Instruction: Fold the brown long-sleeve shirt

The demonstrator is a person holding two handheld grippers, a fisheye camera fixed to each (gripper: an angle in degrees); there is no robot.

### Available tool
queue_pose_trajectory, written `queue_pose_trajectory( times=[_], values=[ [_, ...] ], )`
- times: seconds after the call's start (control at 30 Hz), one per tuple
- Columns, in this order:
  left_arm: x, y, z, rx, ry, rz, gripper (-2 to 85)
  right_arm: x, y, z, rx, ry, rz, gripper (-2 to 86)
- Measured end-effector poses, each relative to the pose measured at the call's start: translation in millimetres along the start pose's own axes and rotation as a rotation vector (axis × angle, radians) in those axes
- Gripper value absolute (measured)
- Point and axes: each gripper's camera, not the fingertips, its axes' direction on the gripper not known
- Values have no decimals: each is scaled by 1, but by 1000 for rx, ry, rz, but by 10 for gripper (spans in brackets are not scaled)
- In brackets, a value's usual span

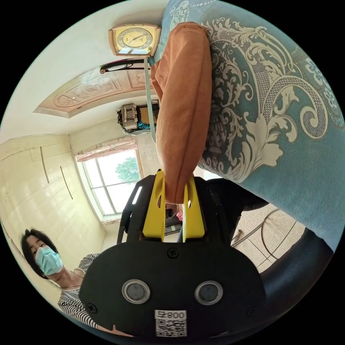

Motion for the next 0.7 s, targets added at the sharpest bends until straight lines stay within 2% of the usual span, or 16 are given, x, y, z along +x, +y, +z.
queue_pose_trajectory(
  times=[0.3, 0.4, 0.7],
  values=[
    [-1, -11, 6, 4, 71, 35, 181, -14, -5, -4, -2, -6, -6, 73],
    [-2, -17, 7, 22, 146, 37, 190, -12, -6, -6, 0, -27, 6, 72],
    [-28, -20, 13, 30, 140, 4, 195, -8, -4, -17, 1, -71, 18, 70]
  ],
)
